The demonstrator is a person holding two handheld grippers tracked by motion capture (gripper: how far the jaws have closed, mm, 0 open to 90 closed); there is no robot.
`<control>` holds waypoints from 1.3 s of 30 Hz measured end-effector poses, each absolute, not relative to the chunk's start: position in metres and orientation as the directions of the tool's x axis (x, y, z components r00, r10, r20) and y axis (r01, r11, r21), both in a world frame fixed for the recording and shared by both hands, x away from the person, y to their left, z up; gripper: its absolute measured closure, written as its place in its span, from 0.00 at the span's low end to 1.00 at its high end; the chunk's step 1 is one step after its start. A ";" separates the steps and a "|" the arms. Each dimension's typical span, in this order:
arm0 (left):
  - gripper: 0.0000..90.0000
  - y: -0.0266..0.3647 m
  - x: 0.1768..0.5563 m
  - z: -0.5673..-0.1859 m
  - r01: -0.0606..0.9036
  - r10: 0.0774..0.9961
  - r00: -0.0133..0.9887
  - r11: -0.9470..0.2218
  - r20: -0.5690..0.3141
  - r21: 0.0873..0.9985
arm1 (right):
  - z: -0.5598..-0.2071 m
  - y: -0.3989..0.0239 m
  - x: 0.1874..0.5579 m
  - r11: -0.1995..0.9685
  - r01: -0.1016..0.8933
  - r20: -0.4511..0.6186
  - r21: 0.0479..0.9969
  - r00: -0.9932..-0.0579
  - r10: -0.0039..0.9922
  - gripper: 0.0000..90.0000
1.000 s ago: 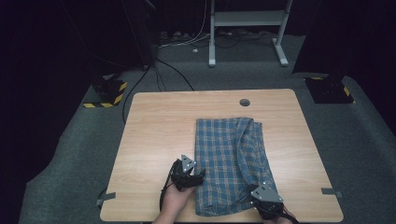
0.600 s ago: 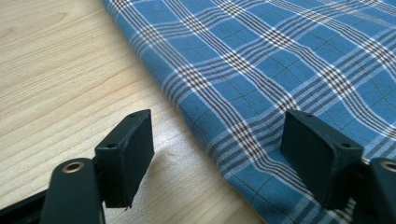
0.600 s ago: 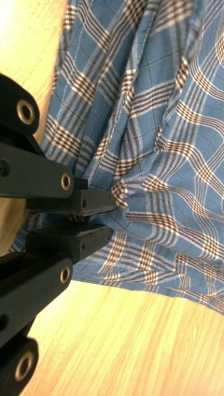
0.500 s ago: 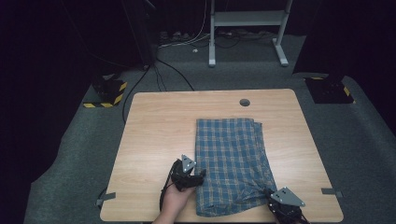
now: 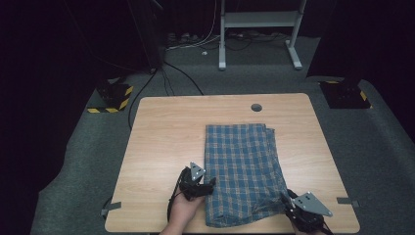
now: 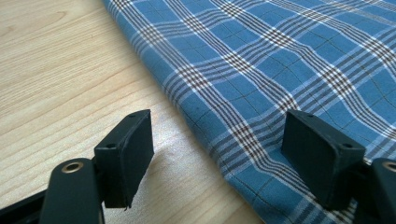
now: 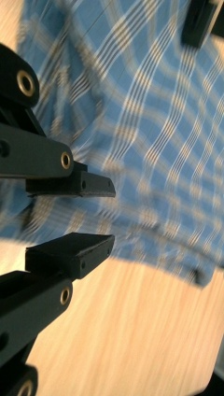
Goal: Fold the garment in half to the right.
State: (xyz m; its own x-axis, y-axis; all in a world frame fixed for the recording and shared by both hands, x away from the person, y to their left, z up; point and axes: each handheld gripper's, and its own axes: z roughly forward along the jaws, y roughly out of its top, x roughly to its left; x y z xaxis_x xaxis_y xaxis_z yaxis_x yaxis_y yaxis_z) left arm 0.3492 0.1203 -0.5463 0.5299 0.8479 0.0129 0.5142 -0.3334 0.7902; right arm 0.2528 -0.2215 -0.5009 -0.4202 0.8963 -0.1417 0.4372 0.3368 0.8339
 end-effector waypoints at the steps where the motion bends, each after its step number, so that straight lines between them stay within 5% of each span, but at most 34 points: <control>1: 0.28 0.120 0.349 -0.546 0.514 0.848 0.530 -0.333 0.013 0.790 | -0.500 -0.217 0.255 0.344 0.434 -0.144 0.832 -0.431 0.891 0.76; 9: 0.28 0.121 0.349 -0.546 0.518 0.847 0.531 -0.330 0.006 0.789 | -0.523 -0.188 0.280 0.422 0.489 -0.149 0.763 -0.502 0.852 0.71; 21: 0.27 0.120 0.349 -0.546 0.515 0.849 0.528 -0.333 0.014 0.790 | -0.534 -0.219 0.269 0.429 0.549 -0.123 0.717 -0.507 0.853 0.62; 39: 0.25 0.122 0.348 -0.546 0.522 0.853 0.521 -0.321 0.003 0.790 | -0.516 -0.169 0.277 0.410 0.467 -0.045 0.784 -0.616 0.786 0.46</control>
